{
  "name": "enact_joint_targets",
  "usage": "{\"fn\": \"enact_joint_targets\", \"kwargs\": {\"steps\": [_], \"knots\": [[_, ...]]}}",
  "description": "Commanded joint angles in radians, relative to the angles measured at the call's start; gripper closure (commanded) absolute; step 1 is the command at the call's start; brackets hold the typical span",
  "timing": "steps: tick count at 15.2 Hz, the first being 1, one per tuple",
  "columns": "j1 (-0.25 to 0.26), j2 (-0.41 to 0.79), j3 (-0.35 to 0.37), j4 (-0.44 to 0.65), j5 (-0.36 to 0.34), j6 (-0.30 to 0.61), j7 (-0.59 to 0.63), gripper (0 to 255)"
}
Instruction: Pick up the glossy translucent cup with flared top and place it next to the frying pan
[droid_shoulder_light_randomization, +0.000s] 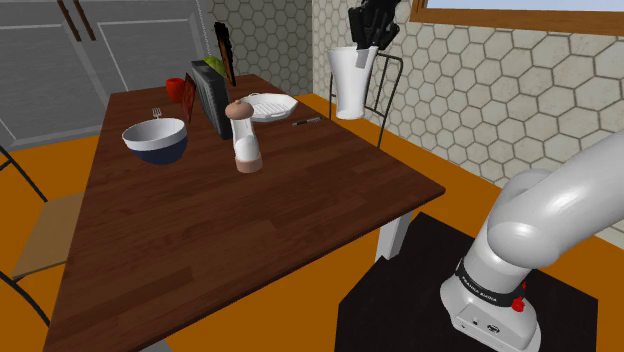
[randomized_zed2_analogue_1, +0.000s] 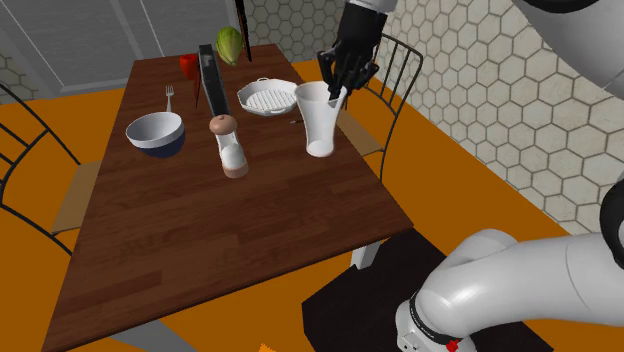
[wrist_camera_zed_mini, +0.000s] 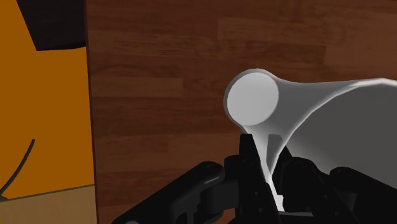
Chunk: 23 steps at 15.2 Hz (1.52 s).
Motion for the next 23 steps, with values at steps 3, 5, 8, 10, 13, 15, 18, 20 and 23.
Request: {"fn": "enact_joint_targets", "kwargs": {"steps": [3, 5, 8, 10, 13, 15, 18, 20, 23], "knots": [[0.003, 0.03, -0.004, 0.084, 0.004, -0.053, 0.015, 255], [0.005, 0.045, -0.006, 0.125, 0.006, -0.078, 0.022, 255], [0.008, 0.129, -0.004, 0.158, 0.008, -0.027, 0.011, 255], [0.011, 0.188, -0.004, 0.187, 0.011, 0.002, 0.004, 255], [0.014, 0.282, -0.003, 0.243, 0.015, 0.04, -0.004, 255], [0.016, 0.348, -0.003, 0.288, 0.019, 0.06, -0.008, 255], [0.017, 0.453, -0.004, 0.371, 0.025, 0.081, -0.013, 255], [0.017, 0.528, -0.004, 0.437, 0.03, 0.09, -0.015, 255], [0.016, 0.649, -0.003, 0.557, 0.039, 0.09, -0.015, 255]]}}
